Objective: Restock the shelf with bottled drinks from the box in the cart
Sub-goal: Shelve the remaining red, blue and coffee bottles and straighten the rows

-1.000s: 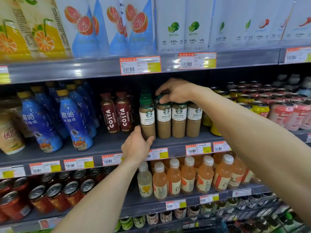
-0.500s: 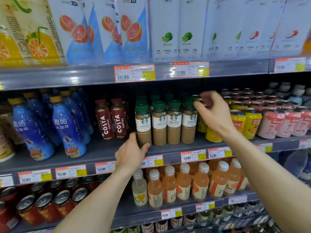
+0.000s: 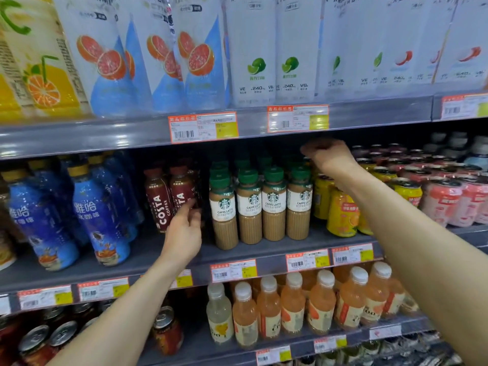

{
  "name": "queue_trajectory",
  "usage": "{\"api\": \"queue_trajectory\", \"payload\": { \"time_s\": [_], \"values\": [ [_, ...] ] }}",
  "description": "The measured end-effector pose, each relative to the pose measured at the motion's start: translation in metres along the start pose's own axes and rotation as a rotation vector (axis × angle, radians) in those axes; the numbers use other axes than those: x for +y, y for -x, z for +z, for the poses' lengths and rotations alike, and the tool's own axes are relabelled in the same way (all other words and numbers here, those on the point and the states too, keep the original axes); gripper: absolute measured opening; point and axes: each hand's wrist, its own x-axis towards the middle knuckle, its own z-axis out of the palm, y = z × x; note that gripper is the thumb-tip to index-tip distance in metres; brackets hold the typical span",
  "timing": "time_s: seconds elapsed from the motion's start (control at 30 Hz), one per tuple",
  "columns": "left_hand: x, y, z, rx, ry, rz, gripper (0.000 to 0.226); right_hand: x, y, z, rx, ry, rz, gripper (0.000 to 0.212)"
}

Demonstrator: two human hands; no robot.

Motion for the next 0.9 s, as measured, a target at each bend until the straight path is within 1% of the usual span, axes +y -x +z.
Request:
{"api": "queue_trajectory", "payload": {
  "time_s": [0.1,0.2,0.33,0.47,0.6,0.8,0.9],
  "values": [
    [0.004,-0.010,0.001,-0.049,0.019,0.008,0.043,-0.006,-0.009,0.006,-0.134,0.007,0.156,0.034],
    [0.006,-0.019,0.006,-0.079,0.105,-0.049,0.043,-0.007,-0.017,0.007,-0.268,0.057,0.223,0.040],
    [0.005,-0.026,0.012,-0.103,0.150,-0.096,0.039,-0.007,-0.024,0.004,-0.353,0.078,0.235,0.030],
    [-0.004,-0.032,0.018,-0.141,0.160,-0.135,0.035,-0.001,-0.029,0.003,-0.381,0.067,0.229,0.030],
    [-0.011,-0.036,0.021,-0.113,0.160,-0.150,0.032,0.005,-0.032,0.004,-0.389,0.033,0.238,0.035],
    [-0.006,-0.028,0.026,-0.070,0.150,-0.122,0.033,0.003,-0.025,0.004,-0.350,0.044,0.215,0.038],
    [-0.005,-0.024,0.026,-0.071,0.139,-0.121,0.034,0.003,-0.021,0.004,-0.293,0.053,0.180,0.039]
  ]
}}
